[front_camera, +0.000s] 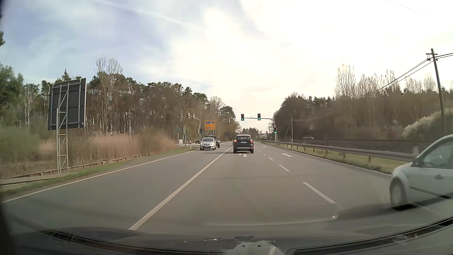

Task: Follow the waypoints while adhering to traffic rules and regulations

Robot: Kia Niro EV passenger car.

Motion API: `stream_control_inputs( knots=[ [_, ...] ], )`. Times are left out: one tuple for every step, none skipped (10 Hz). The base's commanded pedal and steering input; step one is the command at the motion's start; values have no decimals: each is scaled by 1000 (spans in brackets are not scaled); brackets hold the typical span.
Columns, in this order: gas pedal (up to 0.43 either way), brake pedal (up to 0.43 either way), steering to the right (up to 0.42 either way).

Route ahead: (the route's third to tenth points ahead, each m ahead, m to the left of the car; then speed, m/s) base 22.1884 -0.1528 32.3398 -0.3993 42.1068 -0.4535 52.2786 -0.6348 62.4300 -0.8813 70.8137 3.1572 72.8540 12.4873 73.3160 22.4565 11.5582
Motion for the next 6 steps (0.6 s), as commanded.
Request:
stream_control_inputs(
  knots=[
    [0,226,-1],
    [0,226,-1],
    [0,226,-1],
    [0,226,-1],
    [0,226,-1],
    [0,220,-1]
  ],
)
